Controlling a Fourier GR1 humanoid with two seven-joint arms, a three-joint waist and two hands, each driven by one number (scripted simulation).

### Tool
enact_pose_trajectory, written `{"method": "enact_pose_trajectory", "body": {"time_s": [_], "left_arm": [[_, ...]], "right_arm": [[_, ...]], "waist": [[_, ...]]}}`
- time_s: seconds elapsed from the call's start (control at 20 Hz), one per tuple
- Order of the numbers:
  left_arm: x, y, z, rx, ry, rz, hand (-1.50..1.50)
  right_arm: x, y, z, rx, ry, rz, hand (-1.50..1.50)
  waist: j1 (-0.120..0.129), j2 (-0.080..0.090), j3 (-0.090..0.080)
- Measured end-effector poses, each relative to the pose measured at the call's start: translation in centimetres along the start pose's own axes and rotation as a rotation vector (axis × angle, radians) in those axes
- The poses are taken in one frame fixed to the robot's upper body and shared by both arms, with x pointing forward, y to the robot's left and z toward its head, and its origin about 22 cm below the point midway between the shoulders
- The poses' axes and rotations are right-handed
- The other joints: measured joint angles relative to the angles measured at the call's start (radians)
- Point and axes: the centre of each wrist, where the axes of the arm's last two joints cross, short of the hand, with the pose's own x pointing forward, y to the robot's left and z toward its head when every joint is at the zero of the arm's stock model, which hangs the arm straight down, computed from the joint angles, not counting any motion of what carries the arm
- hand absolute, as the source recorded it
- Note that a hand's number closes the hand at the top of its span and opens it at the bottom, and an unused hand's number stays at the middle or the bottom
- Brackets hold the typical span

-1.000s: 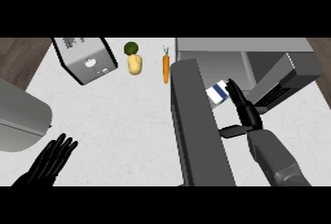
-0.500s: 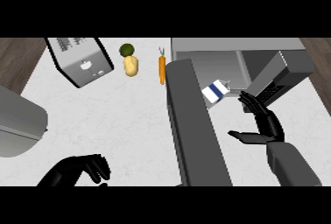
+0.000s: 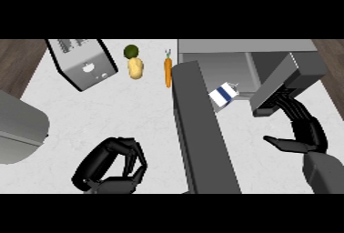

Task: Pick up the milk, place it into the microwave and close the microwave

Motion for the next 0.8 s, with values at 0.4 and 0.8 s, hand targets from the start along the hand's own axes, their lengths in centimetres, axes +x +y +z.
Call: {"method": "enact_pose_trajectory", "body": {"time_s": [0.4, 0.8], "left_arm": [[-0.8, -3.7, -6.8, -0.119, -0.024, -0.094, 1.5], [-2.1, -8.4, -10.3, -0.203, 0.04, -0.16, 1.5]], "right_arm": [[2.8, -2.6, 0.4, 0.015, -0.023, 0.025, -1.5], [5.6, -3.7, -0.8, 0.041, -0.089, 0.014, -1.5]], "waist": [[-0.006, 0.003, 0.002], [-0.023, 0.004, 0.001]]}}
